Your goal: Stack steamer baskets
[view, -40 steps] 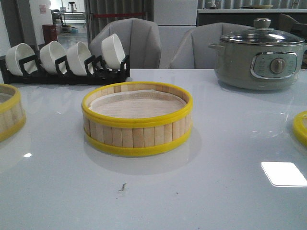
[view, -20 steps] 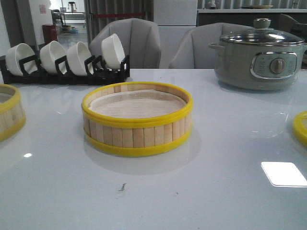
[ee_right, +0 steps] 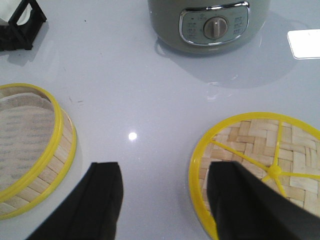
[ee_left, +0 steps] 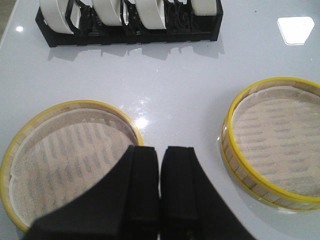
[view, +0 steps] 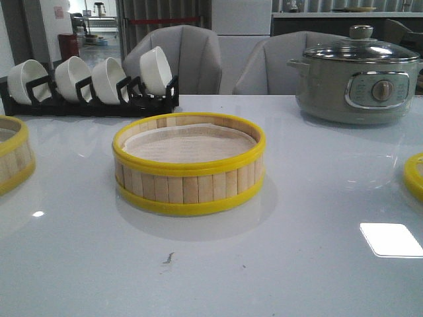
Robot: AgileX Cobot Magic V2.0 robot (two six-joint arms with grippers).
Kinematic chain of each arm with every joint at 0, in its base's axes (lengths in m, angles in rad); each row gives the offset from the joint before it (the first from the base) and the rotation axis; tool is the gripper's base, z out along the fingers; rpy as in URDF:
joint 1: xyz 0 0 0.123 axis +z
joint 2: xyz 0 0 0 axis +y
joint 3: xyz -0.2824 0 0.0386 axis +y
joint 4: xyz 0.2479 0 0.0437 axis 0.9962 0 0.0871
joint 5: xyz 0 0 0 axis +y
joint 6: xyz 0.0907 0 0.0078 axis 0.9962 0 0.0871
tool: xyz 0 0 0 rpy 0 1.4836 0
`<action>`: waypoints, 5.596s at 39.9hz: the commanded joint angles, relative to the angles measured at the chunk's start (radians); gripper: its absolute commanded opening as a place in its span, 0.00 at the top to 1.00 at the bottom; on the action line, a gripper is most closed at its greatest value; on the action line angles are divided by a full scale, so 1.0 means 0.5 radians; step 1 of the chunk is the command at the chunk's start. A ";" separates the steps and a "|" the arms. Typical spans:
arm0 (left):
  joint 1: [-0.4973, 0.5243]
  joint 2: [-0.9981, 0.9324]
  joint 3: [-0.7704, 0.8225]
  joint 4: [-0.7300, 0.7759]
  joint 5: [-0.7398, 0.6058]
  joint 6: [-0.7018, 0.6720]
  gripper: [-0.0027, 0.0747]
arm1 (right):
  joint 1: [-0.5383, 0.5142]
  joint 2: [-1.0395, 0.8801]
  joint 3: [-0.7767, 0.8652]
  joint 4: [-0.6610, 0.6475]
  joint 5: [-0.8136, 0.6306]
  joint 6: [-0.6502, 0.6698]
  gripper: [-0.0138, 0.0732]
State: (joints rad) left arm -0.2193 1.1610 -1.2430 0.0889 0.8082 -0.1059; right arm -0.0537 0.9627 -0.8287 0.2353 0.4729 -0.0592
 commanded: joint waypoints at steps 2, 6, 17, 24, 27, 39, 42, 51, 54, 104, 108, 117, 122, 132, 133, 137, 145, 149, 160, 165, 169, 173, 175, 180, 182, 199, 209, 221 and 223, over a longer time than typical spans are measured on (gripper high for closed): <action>-0.009 -0.038 -0.070 -0.007 -0.132 0.127 0.81 | -0.011 -0.019 -0.077 0.028 -0.171 -0.012 0.27; -0.009 -0.001 -0.070 -0.015 -0.135 0.131 0.67 | -0.011 -0.019 -0.077 0.028 -0.176 -0.012 0.27; -0.009 0.267 0.030 -0.015 -0.049 0.106 0.31 | -0.011 -0.019 -0.077 0.028 -0.181 -0.012 0.27; -0.009 0.505 0.030 -0.015 -0.118 0.106 0.31 | -0.011 -0.019 -0.077 0.030 -0.169 -0.012 0.27; -0.009 0.597 0.030 -0.015 -0.197 0.106 0.31 | -0.011 -0.019 -0.077 0.030 -0.159 -0.012 0.27; 0.086 0.907 0.025 -0.002 -0.382 0.030 0.31 | -0.011 -0.019 -0.077 0.030 -0.129 -0.012 0.27; 0.112 0.960 0.025 -0.002 -0.415 0.030 0.31 | -0.011 -0.019 -0.077 0.030 -0.129 -0.012 0.27; 0.118 1.096 0.025 -0.007 -0.530 0.030 0.31 | -0.011 -0.019 -0.077 0.030 -0.140 -0.012 0.27; 0.118 1.150 0.025 -0.007 -0.539 0.030 0.31 | -0.011 -0.019 -0.077 0.030 -0.146 -0.012 0.27; -0.485 0.994 -0.590 -0.016 -0.347 0.015 0.86 | -0.011 -0.019 -0.077 0.030 -0.198 -0.012 0.27; -0.623 1.016 -0.644 -0.016 -0.350 0.015 0.86 | -0.011 -0.019 -0.077 0.030 -0.198 -0.012 0.27; -0.939 1.160 -0.663 -0.113 -0.456 0.015 0.86 | -0.011 -0.019 -0.077 0.030 -0.195 -0.012 0.27; -1.051 1.249 -0.686 -0.113 -0.518 0.015 0.86 | -0.011 -0.019 -0.077 0.030 -0.175 -0.012 0.27; -1.164 1.453 -0.910 -0.127 -0.530 0.015 0.86 | -0.011 -0.019 -0.077 0.030 -0.164 -0.012 0.27; -1.168 1.465 -0.930 -0.129 -0.526 0.015 0.86 | -0.011 -0.019 -0.077 0.030 -0.164 -0.012 0.27; -1.185 1.521 -0.993 -0.139 -0.504 0.015 0.86 | -0.011 -0.019 -0.077 0.030 -0.164 -0.012 0.27; -1.203 1.593 -1.007 -0.155 -0.414 0.015 0.86 | -0.011 -0.019 -0.077 0.030 -0.164 -0.012 0.27; -1.203 1.618 -1.007 -0.155 -0.358 0.015 0.86 | -0.011 -0.019 -0.077 0.030 -0.162 -0.012 0.27; -1.199 1.621 -1.035 -0.135 -0.289 0.015 0.86 | -0.011 -0.019 -0.077 0.030 -0.162 -0.012 0.27; -1.199 1.621 -1.035 -0.093 -0.289 0.015 0.86 | -0.011 -0.019 -0.077 0.030 -0.162 -0.012 0.27; -1.196 1.621 -1.035 -0.061 -0.289 0.015 0.86 | -0.011 -0.019 -0.077 0.030 -0.162 -0.012 0.27; -1.196 1.621 -1.035 -0.022 -0.289 0.015 0.86 | -0.011 -0.019 -0.077 0.030 -0.162 -0.012 0.27; -1.196 1.621 -1.035 -0.012 -0.289 0.015 0.86 | -0.011 -0.019 -0.077 0.030 -0.162 -0.012 0.27; -1.192 1.621 -1.035 0.003 -0.289 0.015 0.86 | -0.011 -0.019 -0.077 0.030 -0.162 -0.012 0.27; -1.192 1.621 -1.035 0.003 -0.289 0.015 0.86 | -0.011 -0.019 -0.077 0.030 -0.160 -0.012 0.27; -1.151 1.621 -1.035 -0.021 -0.259 0.015 0.86 | -0.011 -0.019 -0.077 0.030 -0.160 -0.012 0.27; -1.151 1.621 -1.035 -0.065 -0.259 0.015 0.83 | -0.011 -0.019 -0.077 0.030 -0.151 -0.012 0.27; -1.151 1.614 -1.052 -0.065 -0.259 0.015 0.37 | -0.011 -0.019 -0.077 0.030 -0.151 -0.012 0.27; -1.151 1.606 -1.052 -0.065 -0.259 0.015 0.38 | -0.011 -0.019 -0.077 0.030 -0.151 -0.012 0.27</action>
State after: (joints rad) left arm -0.7973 2.0337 -1.7341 0.0532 0.7267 -0.1008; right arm -0.0537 0.9627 -0.8287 0.2376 0.4670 -0.0595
